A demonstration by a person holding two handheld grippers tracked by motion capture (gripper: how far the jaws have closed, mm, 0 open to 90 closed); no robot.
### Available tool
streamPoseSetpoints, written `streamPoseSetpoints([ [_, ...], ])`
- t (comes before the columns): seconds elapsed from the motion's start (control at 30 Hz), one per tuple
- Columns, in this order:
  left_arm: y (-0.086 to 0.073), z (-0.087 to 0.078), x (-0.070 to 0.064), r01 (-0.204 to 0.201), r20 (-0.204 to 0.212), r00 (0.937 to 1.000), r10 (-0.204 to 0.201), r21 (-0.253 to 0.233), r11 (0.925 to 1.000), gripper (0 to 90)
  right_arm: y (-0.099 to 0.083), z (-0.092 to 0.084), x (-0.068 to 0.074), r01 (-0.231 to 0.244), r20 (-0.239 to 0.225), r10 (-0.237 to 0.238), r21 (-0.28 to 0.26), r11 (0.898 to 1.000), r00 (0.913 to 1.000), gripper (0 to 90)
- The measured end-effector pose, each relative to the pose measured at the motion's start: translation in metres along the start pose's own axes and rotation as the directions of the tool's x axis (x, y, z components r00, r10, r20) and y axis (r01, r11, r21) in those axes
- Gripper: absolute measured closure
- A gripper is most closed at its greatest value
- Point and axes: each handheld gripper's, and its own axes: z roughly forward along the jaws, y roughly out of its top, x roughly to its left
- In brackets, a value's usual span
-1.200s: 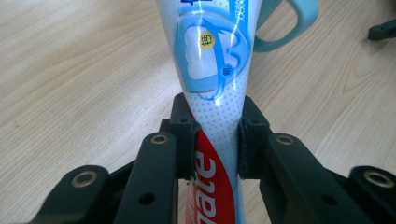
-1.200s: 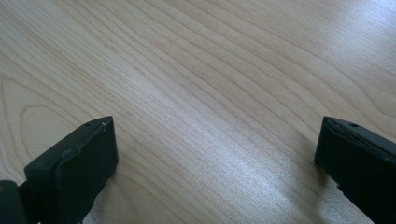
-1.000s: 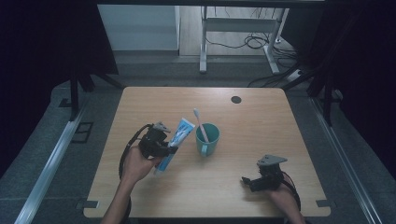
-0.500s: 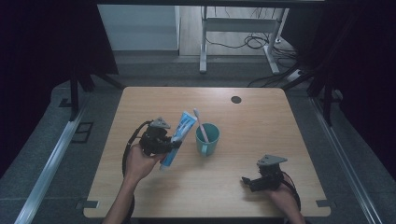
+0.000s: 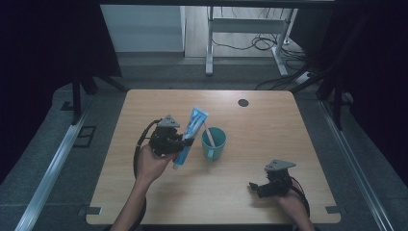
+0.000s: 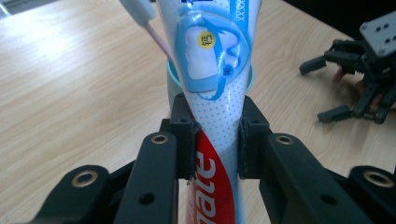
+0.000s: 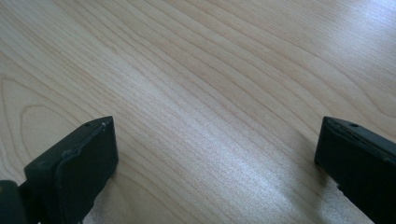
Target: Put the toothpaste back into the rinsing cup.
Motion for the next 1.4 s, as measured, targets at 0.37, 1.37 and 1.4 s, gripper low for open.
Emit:
streamPoseSetpoints([
  [0.37,0.012,0.012,-0.001,0.006,0.013,0.9999,-0.005,-0.056,0.9984,72.9,0.000,0.000,0.000,0.000,0.000,0.000,0.000,1.000,1.0000,0.0],
  [1.37,0.048,0.034,-0.012,-0.003,-0.025,0.9997,-0.001,-0.167,0.9859,73.0,0.000,0.000,0.000,-0.001,0.000,0.001,0.001,1.000,1.0000,0.0],
  [1.4,0.049,0.035,-0.012,0.000,-0.024,0.9997,-0.004,-0.172,0.9851,73.0,0.000,0.000,0.000,0.000,0.001,0.000,0.001,1.000,1.0000,0.0],
])
